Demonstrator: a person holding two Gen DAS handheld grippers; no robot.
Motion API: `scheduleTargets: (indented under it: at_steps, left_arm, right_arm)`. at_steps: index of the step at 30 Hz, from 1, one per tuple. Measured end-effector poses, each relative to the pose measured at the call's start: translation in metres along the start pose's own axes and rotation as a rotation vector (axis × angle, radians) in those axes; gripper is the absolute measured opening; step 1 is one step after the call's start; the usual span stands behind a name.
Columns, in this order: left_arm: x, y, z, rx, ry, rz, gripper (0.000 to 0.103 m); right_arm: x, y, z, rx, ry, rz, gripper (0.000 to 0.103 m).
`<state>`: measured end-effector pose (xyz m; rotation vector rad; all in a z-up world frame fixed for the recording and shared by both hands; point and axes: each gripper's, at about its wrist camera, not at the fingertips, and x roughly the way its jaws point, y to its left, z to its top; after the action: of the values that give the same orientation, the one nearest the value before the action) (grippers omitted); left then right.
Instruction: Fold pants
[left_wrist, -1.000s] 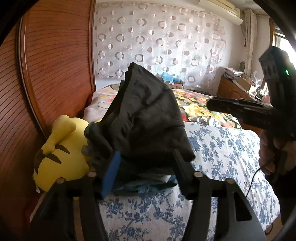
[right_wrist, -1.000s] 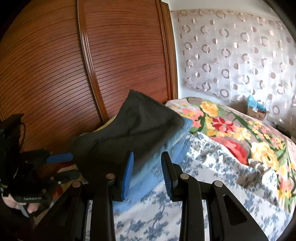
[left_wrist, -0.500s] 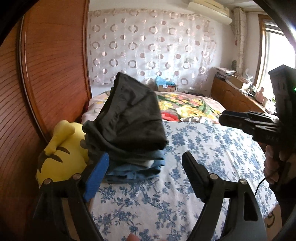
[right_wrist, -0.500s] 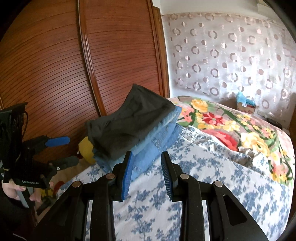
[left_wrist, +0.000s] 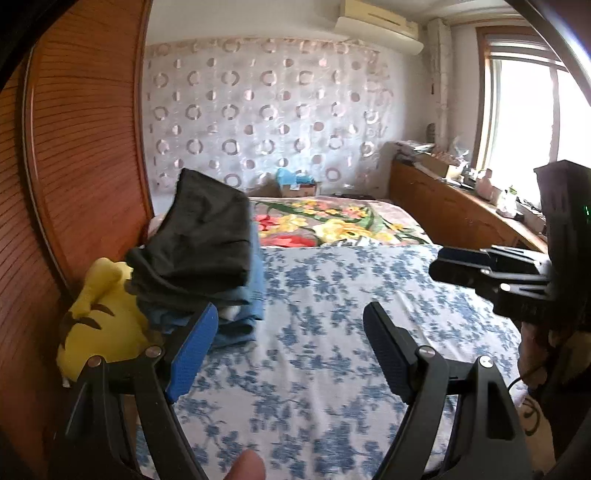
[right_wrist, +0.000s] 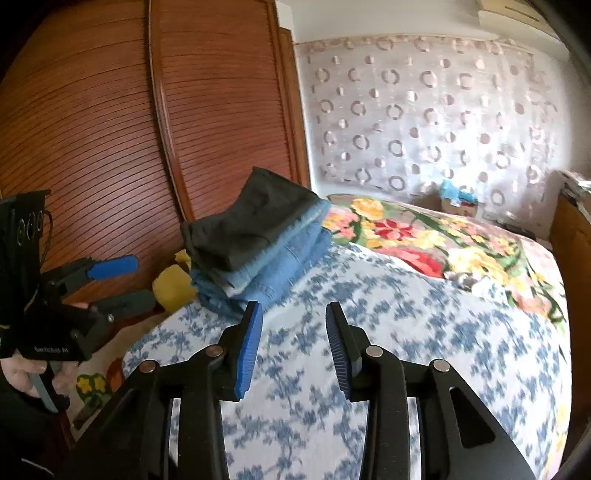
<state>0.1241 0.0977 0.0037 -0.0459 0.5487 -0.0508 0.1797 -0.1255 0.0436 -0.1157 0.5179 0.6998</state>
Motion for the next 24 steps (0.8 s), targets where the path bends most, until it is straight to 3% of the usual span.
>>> scheduleTargets:
  at_steps: [6, 13, 16, 24]
  left_arm:
    - [-0.006, -0.027, -0.009, 0.038, -0.003, -0.038, 0.082]
    - [-0.012, -0.056, -0.021, 0.065, 0.003, -0.065, 0.082]
    - [-0.015, -0.066, -0.028, 0.069, 0.006, -0.064, 0.082]
    - [-0.033, -0.083, -0.045, 0.070, -0.008, -0.035, 0.082]
  right_arm:
    - [-0.032, 0.006, -0.023, 0.034, -0.008, -0.065, 0.047]
    - [-0.060, 0.008, -0.046, 0.086, -0.014, -0.115, 0.050]
    - [-0.073, 0.010, -0.055, 0.094, -0.020, -0.134, 0.061]
    - [-0.115, 0.021, -0.079, 0.120, -0.065, -0.185, 0.062]
